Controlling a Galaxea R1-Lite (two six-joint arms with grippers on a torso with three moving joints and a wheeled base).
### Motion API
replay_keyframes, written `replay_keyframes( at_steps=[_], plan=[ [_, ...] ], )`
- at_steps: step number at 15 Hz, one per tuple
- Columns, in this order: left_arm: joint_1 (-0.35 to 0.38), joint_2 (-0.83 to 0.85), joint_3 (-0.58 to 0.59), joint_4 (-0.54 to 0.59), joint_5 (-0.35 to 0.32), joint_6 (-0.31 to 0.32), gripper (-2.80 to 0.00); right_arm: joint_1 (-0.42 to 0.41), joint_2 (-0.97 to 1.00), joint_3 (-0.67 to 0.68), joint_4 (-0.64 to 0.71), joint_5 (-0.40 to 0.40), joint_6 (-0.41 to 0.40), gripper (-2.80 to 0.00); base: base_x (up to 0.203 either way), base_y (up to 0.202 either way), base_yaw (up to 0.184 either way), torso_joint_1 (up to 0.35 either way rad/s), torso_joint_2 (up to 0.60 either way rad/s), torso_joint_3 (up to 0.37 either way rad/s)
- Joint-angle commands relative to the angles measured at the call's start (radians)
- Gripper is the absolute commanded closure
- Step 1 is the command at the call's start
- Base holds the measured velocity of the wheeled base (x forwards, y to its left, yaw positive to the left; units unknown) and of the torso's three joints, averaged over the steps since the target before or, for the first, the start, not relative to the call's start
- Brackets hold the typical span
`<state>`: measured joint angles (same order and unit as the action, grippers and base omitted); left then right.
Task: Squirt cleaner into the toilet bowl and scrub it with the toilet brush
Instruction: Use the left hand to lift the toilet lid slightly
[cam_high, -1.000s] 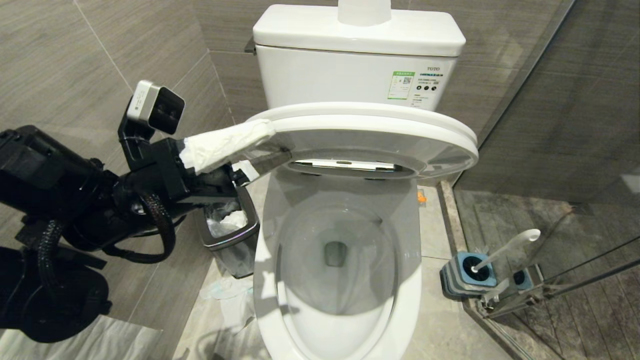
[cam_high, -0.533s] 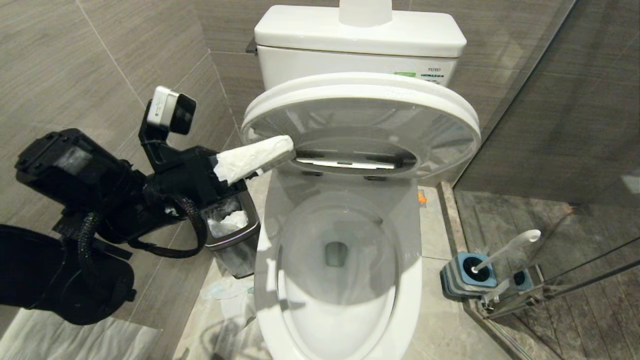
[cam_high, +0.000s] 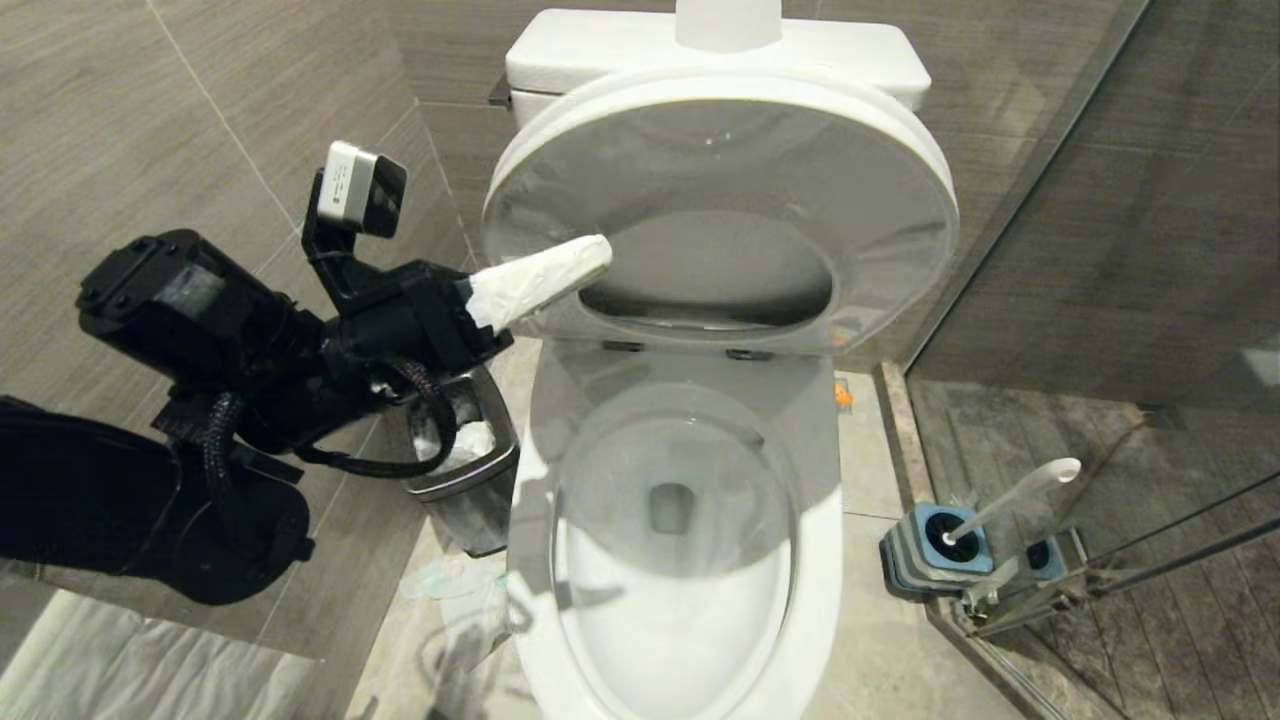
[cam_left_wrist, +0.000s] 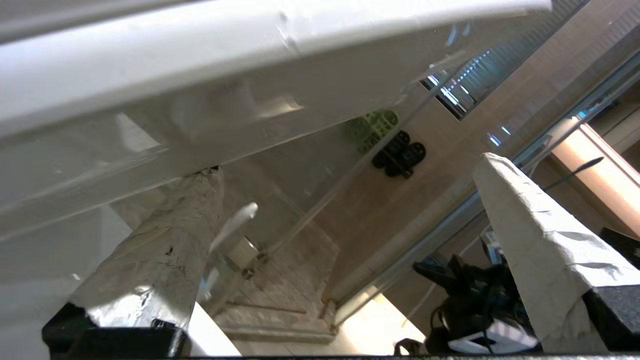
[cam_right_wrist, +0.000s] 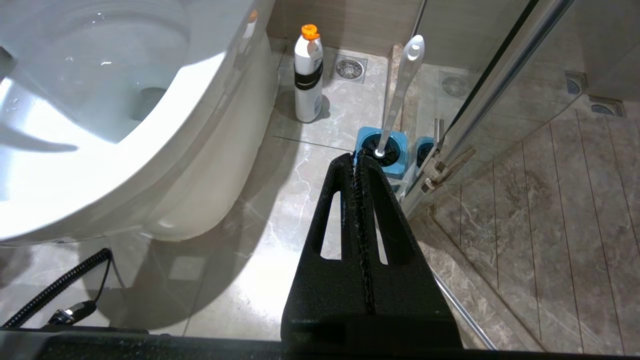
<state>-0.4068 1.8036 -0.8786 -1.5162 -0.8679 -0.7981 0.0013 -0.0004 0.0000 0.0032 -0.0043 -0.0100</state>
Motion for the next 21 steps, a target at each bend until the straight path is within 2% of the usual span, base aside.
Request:
replay_keyframes(
  at_steps=[1,9,13,16,21],
  plan=[
    [0.000,0.010,-0.058,-0.014,0.008,-0.003,-2.80,0.000,-0.001,0.002,0.000,0.000,-0.001,0.00,0.000,0.000,0.000,0.000,0.00,0.000],
    [0.005,0.106,-0.266,-0.014,0.056,0.075,-2.80,0.000,0.000,0.002,0.000,0.000,-0.001,0.00,0.000,0.000,0.000,0.000,0.00,0.000],
    [0.001,0.208,-0.357,-0.014,0.061,0.188,-2.80,0.000,0.000,0.000,0.000,0.000,-0.001,0.00,0.000,0.000,0.000,0.000,0.00,0.000],
    [0.006,0.279,-0.454,-0.014,0.065,0.230,-2.80,0.000,0.000,0.002,0.000,0.000,-0.001,0.00,0.000,0.000,0.000,0.000,0.00,0.000],
    [0.044,0.435,-0.665,-0.014,0.127,0.329,-2.80,0.000,0.000,0.002,0.000,0.000,-0.001,0.00,0.000,0.000,0.000,0.000,0.00,0.000]
  ],
)
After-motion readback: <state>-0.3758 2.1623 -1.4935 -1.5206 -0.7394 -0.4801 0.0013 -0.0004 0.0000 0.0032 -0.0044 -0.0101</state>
